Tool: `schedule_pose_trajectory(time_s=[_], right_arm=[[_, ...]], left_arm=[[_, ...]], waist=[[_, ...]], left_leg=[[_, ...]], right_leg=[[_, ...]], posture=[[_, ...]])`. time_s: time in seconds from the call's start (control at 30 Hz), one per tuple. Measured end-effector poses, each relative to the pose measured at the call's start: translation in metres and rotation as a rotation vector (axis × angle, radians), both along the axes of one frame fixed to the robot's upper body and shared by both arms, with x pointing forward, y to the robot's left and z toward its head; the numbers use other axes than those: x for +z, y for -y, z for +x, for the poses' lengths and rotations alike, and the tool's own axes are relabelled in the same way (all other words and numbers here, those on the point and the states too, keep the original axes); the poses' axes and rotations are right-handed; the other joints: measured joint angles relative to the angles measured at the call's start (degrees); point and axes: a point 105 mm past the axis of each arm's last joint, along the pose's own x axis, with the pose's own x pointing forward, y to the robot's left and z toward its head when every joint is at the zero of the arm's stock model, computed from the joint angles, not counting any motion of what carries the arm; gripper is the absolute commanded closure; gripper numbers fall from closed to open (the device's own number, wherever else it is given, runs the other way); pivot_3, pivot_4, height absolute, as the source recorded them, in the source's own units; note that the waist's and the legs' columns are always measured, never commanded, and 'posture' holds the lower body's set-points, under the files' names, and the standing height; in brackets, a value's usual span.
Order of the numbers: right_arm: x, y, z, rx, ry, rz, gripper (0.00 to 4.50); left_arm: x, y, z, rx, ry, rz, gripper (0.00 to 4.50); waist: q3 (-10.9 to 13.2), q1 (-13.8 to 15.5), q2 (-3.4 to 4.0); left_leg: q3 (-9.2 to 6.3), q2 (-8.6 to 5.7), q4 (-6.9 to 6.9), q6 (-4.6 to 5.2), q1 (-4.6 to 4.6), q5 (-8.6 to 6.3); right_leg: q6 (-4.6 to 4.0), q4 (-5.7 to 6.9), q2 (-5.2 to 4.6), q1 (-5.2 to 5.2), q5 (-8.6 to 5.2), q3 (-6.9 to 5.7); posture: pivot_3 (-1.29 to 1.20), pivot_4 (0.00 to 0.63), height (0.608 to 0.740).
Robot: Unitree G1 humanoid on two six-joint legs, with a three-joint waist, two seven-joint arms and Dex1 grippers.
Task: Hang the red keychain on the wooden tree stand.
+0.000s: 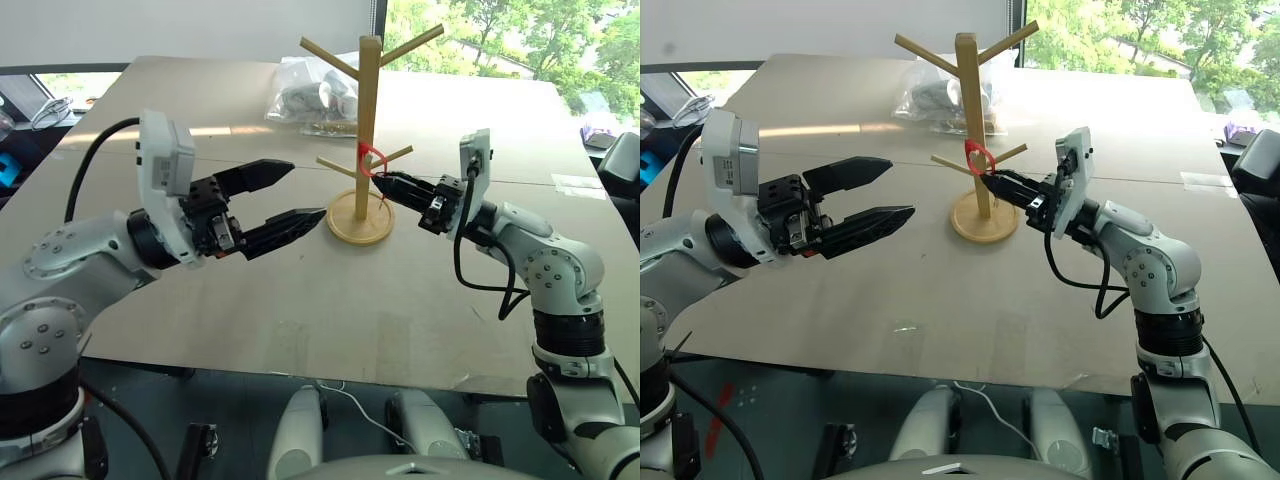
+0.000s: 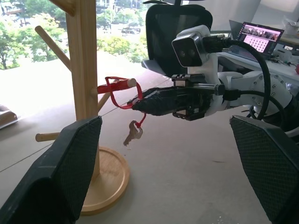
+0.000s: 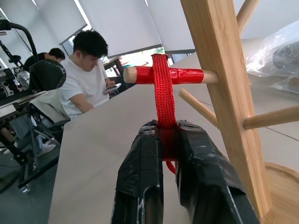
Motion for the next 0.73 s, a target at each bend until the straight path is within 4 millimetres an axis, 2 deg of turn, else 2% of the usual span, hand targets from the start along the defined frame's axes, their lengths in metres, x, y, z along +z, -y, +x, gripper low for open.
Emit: schedule_pose_trajectory(time_s=[0.03, 0.13, 0.27, 0.3, 0.53, 0.73], right_arm=[[0.0, 0.0, 0.0, 0.0, -0.004, -0.003, 3.34], [-0.001, 0.002, -0.001, 0.002, -0.015, -0.029, 2.18], [-0.001, 0.012, -0.004, 0.006, 0.004, -0.087, 0.28], [-0.001, 0.016, -0.005, 0.002, 0.013, -0.11, 0.14], [-0.004, 0.042, -0.014, -0.006, 0.055, -0.255, 0.14], [0.028, 0.059, -0.023, -0.018, 0.141, -0.304, 0.14]], left_arm=[[0.0, 0.0, 0.0, 0.0, 0.0, 0.0, 0.0], [-0.001, -0.001, 0.0, -0.003, 0.001, 0.009, 0.0], [-0.002, -0.007, 0.005, 0.028, -0.002, 0.041, 0.0], [-0.002, -0.01, 0.008, 0.044, -0.003, 0.053, 0.0], [-0.007, -0.024, 0.019, 0.076, -0.033, 0.141, 0.0], [0.005, -0.046, 0.034, 0.098, -0.015, 0.201, 0.0]], waist=[[0.0, 0.0, 0.0], [0.0, 0.0, 0.0], [0.01, 0.02, 0.01], [0.01, 0.02, 0.01], [0.06, 0.01, 0.0], [0.08, -0.02, 0.01]], left_leg=[[0.0, 0.0, 0.0, 0.0, 0.0, 0.0], [0.0, 0.0, 0.0, 0.0, 0.0, 0.0], [0.01, 0.0, 0.0, 0.0, 0.0, 0.0], [0.01, 0.0, 0.0, 0.0, 0.0, 0.0], [0.03, 0.0, -0.02, 0.01, -0.03, 0.0], [0.04, 0.0, -0.05, 0.01, -0.03, 0.0]], right_leg=[[0.0, 0.0, 0.0, 0.0, 0.0, 0.0], [0.0, -0.01, 0.0, 0.0, 0.0, 0.0], [0.0, -0.01, 0.0, 0.0, 0.0, 0.0], [0.0, -0.02, 0.0, -0.01, 0.0, 0.0], [0.0, -0.03, 0.0, -0.07, -0.01, 0.01], [0.0, -0.03, 0.01, -0.09, -0.01, 0.02]], posture=[[0.0, 0.15, 0.74], [0.0, 0.15, 0.74], [0.0, 0.15, 0.74], [0.0, 0.15, 0.74], [0.0, 0.15, 0.74], [0.0, 0.15, 0.74]])
